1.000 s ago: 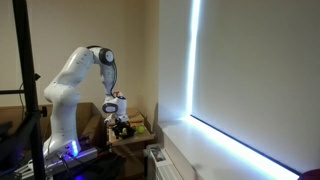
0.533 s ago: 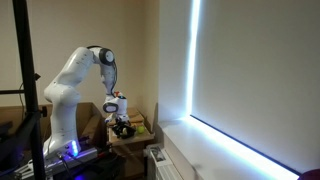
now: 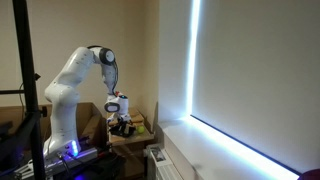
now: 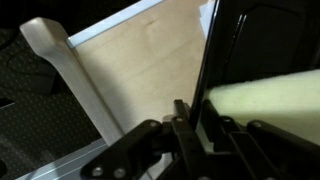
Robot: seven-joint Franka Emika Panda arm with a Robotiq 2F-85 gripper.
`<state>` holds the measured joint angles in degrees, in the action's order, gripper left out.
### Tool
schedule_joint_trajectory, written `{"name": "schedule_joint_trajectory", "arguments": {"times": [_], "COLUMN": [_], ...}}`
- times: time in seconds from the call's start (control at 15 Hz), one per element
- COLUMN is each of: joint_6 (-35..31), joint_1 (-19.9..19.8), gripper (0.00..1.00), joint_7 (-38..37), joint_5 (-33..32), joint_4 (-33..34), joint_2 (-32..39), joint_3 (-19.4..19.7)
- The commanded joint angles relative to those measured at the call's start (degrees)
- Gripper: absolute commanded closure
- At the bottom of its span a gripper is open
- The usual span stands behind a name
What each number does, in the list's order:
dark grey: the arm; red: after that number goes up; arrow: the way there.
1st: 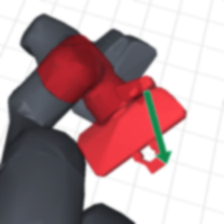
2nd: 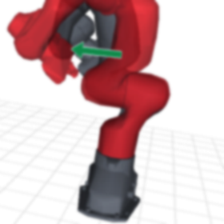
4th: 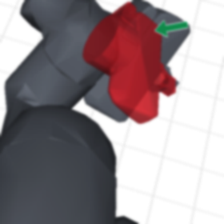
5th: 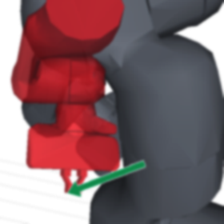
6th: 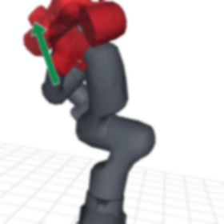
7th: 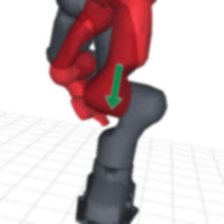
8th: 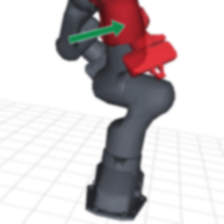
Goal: Put the black bowl on the windowsill and the green ball on the nightstand
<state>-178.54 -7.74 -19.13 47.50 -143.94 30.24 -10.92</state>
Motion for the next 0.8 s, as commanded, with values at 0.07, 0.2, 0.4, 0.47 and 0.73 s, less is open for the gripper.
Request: {"name": "schedule_joint_trajectory", "arguments": {"times": [0.07, 0.2, 0.4, 0.47, 0.73], "joint_6": [-0.87, 1.58, 5.85, 8.65, 12.54], "joint_1": [-2.73, -1.34, 1.53, 3.00, 3.16], "gripper": [1.00, 0.99, 0.98, 0.98, 0.98], "joint_7": [1.69, 1.55, 1.44, 1.23, 0.85], "joint_5": [0.35, -1.20, -5.82, -7.87, -17.87], "joint_4": [-0.25, -2.16, -6.63, -8.60, -14.51], "joint_2": [0.01, -3.30, -10.83, -14.60, -27.18], "joint_3": [-1.25, 0.56, 4.77, 7.31, 14.82]}}
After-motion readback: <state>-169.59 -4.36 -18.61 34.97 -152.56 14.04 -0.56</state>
